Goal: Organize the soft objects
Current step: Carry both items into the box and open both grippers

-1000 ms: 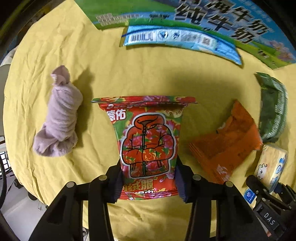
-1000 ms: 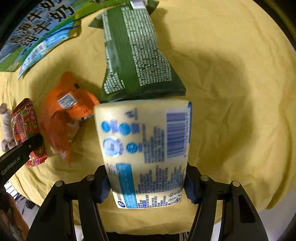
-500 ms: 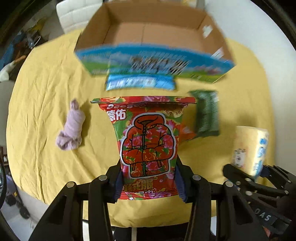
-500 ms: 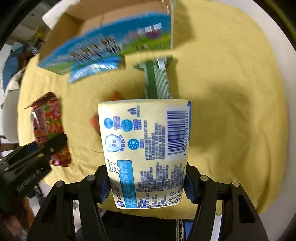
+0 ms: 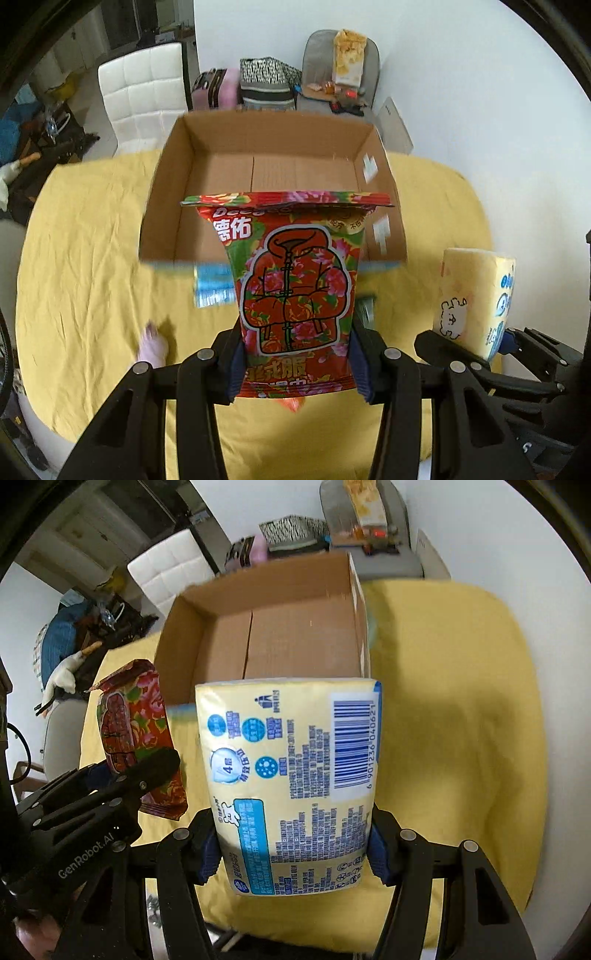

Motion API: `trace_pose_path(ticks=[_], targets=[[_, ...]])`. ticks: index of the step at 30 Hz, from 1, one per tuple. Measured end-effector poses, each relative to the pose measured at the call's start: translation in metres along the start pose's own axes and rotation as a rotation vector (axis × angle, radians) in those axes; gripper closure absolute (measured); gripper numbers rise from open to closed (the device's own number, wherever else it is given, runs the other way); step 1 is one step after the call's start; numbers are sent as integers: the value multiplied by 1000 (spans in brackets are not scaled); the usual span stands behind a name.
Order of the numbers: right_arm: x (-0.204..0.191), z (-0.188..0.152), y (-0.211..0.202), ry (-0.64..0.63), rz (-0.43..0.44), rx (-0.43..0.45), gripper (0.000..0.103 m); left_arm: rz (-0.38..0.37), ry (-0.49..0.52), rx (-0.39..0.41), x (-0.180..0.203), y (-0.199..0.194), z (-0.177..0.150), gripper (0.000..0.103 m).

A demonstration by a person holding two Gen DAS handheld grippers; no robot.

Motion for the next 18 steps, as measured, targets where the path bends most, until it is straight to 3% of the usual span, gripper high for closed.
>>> trace_pose_path(ticks=[5,10,18], targets=[[-6,60,1,-20,-32,34,38,-13,-4,1,-23,21,56,59],[-16,119,32,-14,-59,36,38,-32,15,11,-38,55,106,59],[-23,198,112,-24,-110,-10,38,-103,-22,-108,-56,139,151,59]])
Point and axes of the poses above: each gripper's, at about its wrist camera, not at the fingertips, and y roughly the way its jaws point, x to its right, z to its top, the point moved 2 cm from there along y, roughly the way its jaws point, and after that the axes turned 11 degrees about y, right-handed, at the moved point
